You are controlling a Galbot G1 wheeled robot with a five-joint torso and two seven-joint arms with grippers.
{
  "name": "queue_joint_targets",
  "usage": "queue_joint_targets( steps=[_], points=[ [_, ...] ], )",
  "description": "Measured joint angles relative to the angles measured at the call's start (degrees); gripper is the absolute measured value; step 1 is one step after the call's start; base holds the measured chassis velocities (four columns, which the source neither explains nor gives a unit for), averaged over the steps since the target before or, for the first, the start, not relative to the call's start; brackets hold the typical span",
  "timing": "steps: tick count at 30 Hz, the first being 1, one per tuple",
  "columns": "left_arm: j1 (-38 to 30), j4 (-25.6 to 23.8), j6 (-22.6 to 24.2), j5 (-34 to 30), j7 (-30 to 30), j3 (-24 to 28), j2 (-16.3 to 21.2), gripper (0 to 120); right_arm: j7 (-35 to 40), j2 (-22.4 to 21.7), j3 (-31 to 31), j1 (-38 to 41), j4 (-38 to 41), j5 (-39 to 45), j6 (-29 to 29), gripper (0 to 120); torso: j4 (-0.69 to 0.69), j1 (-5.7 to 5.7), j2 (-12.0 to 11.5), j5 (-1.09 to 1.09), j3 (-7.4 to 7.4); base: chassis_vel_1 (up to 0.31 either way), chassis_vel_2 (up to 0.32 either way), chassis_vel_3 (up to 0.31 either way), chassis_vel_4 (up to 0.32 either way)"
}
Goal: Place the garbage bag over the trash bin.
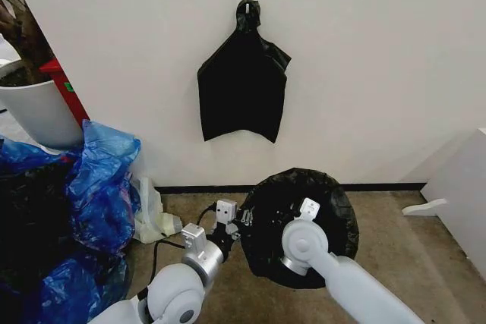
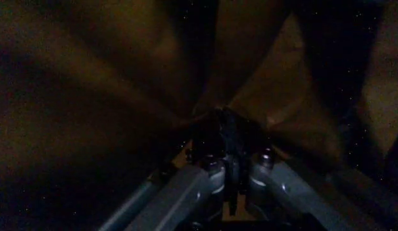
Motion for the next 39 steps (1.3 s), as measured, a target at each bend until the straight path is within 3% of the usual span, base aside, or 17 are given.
queue_joint_targets(
  steps=[5,15,39],
  points=[
    [-0.3,2.7,0.3,0.7,-1.5,-0.2,-1.0,0,0.4,-1.8,-1.4,-0.2,5.6,1.2,-0.6,0,0.0,0.0,0.0,-0.01,-0.01,0.0,0.0,0.0,0.0],
    [-1.0,5.1,1.1,1.4,-3.4,0.1,-2.1,0,0.0,-2.1,-3.6,-0.2,9.1,0.6,-1.4,0,0.0,0.0,0.0,0.0,0.0,0.0,0.0,0.0,0.0],
    [0.9,0.4,1.4,1.1,-2.0,-1.3,-0.7,0,-4.6,-1.8,2.6,1.7,-1.3,2.1,-3.4,0,0.0,0.0,0.0,0.0,0.0,0.0,0.0,0.0,0.0]
  ],
)
